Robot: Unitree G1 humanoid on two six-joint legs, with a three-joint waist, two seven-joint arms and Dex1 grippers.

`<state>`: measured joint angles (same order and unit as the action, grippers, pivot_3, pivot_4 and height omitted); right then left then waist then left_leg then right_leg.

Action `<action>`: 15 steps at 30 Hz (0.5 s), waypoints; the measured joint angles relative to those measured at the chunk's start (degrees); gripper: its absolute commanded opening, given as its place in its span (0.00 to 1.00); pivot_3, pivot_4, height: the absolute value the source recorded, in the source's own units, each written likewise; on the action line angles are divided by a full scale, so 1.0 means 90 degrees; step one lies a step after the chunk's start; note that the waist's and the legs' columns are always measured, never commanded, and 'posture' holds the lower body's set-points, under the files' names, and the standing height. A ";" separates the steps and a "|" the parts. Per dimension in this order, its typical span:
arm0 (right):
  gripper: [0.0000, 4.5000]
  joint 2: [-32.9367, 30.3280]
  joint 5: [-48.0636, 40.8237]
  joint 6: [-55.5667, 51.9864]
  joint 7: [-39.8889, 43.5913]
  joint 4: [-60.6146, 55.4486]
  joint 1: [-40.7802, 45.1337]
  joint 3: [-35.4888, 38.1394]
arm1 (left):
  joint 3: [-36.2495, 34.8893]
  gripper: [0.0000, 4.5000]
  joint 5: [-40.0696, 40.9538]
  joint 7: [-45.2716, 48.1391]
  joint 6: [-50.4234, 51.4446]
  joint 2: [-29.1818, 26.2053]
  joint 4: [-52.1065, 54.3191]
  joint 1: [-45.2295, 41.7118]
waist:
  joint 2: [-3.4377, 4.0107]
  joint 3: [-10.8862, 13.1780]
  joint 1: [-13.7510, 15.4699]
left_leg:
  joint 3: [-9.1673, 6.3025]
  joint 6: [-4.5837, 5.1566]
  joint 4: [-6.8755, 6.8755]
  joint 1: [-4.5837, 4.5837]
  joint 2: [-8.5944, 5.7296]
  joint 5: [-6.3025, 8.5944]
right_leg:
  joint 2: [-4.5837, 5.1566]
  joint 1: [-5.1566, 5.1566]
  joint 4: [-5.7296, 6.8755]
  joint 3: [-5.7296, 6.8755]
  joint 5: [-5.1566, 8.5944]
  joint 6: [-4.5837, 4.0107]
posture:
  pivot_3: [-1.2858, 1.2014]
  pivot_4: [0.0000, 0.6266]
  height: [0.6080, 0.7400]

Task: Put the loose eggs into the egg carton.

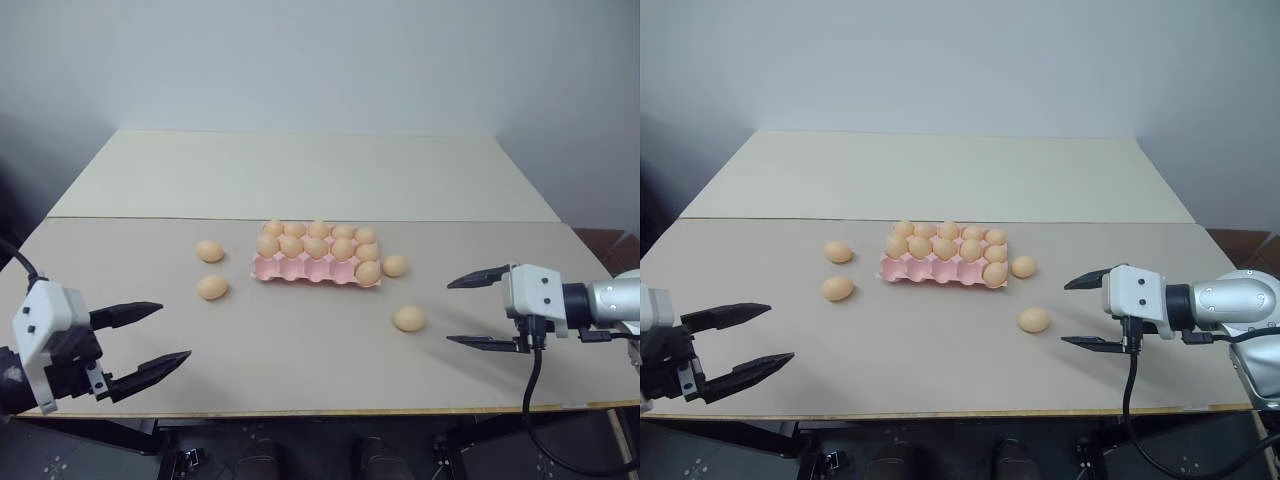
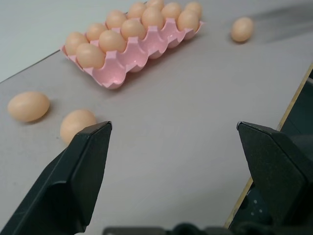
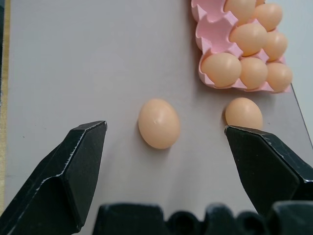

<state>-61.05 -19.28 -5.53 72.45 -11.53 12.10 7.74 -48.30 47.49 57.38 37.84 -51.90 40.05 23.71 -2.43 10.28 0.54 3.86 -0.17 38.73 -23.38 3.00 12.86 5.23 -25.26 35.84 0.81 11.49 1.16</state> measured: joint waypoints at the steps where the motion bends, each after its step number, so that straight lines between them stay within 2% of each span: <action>1: 1.00 -0.0001 -0.0001 -0.0002 -0.0015 0.0002 0.0033 0.0002 | 0.0006 0.99 0.0038 -0.0016 0.0003 0.0004 0.0046 -0.0006 | 0.0000 0.0000 -0.0001 | 0.0000 0.0000 0.0000 0.0001 0.0001 0.0000 | -0.0001 0.0000 0.0000 0.0000 0.0000 0.0000 | 0.52 0.24 1.00; 8: 1.00 0.0202 -0.0006 -0.0206 -0.0332 -0.0184 0.0059 0.0000 | 0.0430 0.99 0.0136 -0.0007 0.0114 -0.0106 0.0082 -0.0089 | 0.0000 0.0000 0.0006 | -0.0001 0.0009 0.0000 0.0001 0.0000 -0.0005 | -0.0001 0.0002 0.0001 0.0001 0.0000 0.0000 | 0.52 0.24 1.00; 15: 1.00 0.1130 0.0364 -0.0296 -0.0840 -0.0312 0.0489 -0.1037 | 0.1494 0.99 0.0122 -0.0057 0.0114 -0.0292 -0.0060 -0.0927 | 0.0000 -0.0001 -0.0006 | 0.0001 0.0018 0.0002 0.0001 0.0000 -0.0011 | -0.0003 0.0001 0.0007 -0.0002 -0.0001 0.0000 | 0.52 0.24 1.00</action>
<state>-50.88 -16.00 -8.20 64.89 -14.34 16.51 -1.60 -34.86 48.59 56.87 38.87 -54.53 39.51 15.37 -2.43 10.28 0.49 3.87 -0.01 38.75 -23.37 3.00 12.77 5.20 -25.25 35.91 0.80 11.48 1.17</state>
